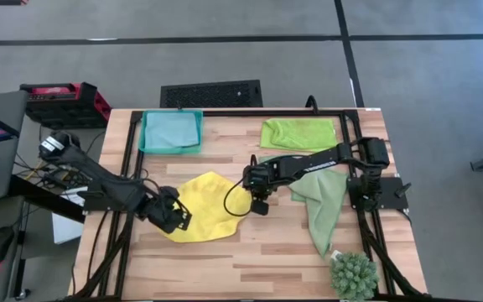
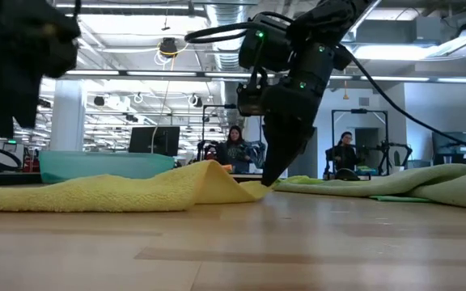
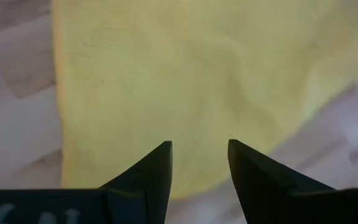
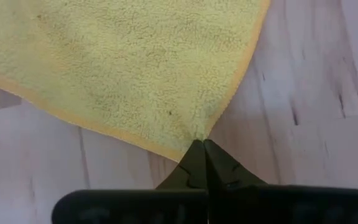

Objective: Fold microfiber towels
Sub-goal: Fold the yellow microfiber towel

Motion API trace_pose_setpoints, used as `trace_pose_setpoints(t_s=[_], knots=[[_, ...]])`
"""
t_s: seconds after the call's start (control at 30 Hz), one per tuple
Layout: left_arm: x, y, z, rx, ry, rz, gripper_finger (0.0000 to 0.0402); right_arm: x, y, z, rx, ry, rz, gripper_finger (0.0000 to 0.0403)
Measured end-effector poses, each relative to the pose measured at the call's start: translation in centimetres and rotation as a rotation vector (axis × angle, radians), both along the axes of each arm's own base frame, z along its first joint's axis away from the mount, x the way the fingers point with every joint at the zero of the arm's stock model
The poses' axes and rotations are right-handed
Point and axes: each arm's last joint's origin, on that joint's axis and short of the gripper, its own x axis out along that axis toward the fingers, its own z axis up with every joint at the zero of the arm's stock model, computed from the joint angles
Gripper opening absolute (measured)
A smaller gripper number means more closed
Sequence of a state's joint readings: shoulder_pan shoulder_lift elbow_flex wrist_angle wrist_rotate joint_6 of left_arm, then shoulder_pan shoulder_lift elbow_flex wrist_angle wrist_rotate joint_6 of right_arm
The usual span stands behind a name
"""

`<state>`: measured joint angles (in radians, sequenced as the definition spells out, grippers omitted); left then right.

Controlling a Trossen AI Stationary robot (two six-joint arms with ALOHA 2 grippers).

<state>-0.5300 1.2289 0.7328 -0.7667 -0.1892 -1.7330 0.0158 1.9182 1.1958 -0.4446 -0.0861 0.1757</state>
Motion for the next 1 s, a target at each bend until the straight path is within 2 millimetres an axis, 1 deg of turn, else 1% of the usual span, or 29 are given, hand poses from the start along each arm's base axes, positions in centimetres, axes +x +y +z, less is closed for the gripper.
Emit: trace_pose_setpoints(t_s=[0.1,0.2,0.33,0.4,0.5,0.77,0.9,1.0], knots=[[0.0,1.1,-1.1,-0.024,0.037,0.062,0.0148,0.0,0.2,0.0,0.000,-0.001,0.004,0.0001],[0.1,1.6,-1.3,-0.070,0.074,0.068,0.0148,0.0,0.2,0.1,0.002,-0.002,0.005,0.0001],[-0.2,0.9,-1.3,-0.217,0.148,0.052,0.0148,-0.1,0.1,0.1,0.001,0.010,0.004,0.0001],[-0.6,0.3,-1.3,-0.242,0.172,0.023,0.0148,-0.1,0.1,0.1,0.001,0.013,0.003,0.0001],[-1.2,-0.4,-1.4,-0.230,0.188,0.041,0.0148,-0.1,0.1,0.1,0.001,0.012,0.002,0.0001],[-3.3,-1.4,-1.7,-0.167,0.313,0.135,0.0148,-0.1,0.1,0.2,0.001,0.009,0.002,0.0001],[-3.3,-1.7,-2.2,-0.145,0.335,0.136,0.0148,-0.1,0.1,0.2,0.001,0.009,0.002,0.0001],[-3.1,-2.0,-3.0,-0.113,0.369,0.131,0.0148,-0.1,0.1,0.2,0.001,0.008,0.002,0.0001]])
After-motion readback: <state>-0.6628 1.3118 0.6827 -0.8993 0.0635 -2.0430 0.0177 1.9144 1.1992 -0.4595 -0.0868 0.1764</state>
